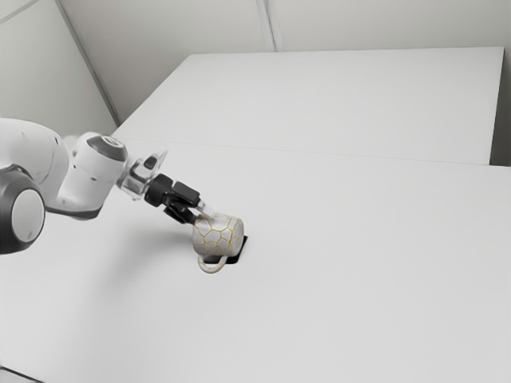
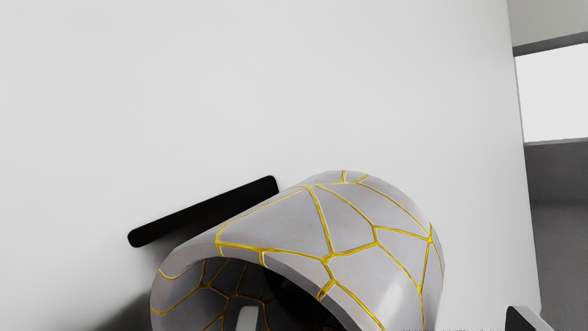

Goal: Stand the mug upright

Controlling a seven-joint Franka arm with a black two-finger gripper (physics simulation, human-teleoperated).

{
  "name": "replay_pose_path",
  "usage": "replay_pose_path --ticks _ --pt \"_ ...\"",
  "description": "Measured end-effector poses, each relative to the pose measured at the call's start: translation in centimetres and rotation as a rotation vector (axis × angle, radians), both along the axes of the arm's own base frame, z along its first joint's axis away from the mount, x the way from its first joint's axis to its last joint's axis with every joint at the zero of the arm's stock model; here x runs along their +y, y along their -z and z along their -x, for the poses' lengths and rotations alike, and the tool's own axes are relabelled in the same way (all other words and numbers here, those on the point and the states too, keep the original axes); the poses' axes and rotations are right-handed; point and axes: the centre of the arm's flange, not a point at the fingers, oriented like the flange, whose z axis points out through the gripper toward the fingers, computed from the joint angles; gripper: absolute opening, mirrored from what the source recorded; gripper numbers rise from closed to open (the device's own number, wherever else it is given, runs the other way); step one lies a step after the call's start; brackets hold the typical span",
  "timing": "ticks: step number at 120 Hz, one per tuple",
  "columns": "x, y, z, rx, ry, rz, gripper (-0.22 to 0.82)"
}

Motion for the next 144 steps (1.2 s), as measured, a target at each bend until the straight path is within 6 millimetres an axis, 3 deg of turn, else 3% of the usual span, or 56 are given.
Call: replay_pose_path --ticks 55,76,94,128,144 --pt "-0.9 -0.5 0.2 -0.099 0.077 0.055 0.32" --pt "-1.1 -0.5 0.3 -0.116 0.092 0.061 0.05" --pt "-1.2 -0.5 0.2 -0.129 0.096 0.066 -0.07" --pt "-2.0 -1.5 0.5 -0.163 0.088 0.113 -0.16" --pt "-1.9 -3.2 0.9 -0.196 0.076 0.114 -0.17"
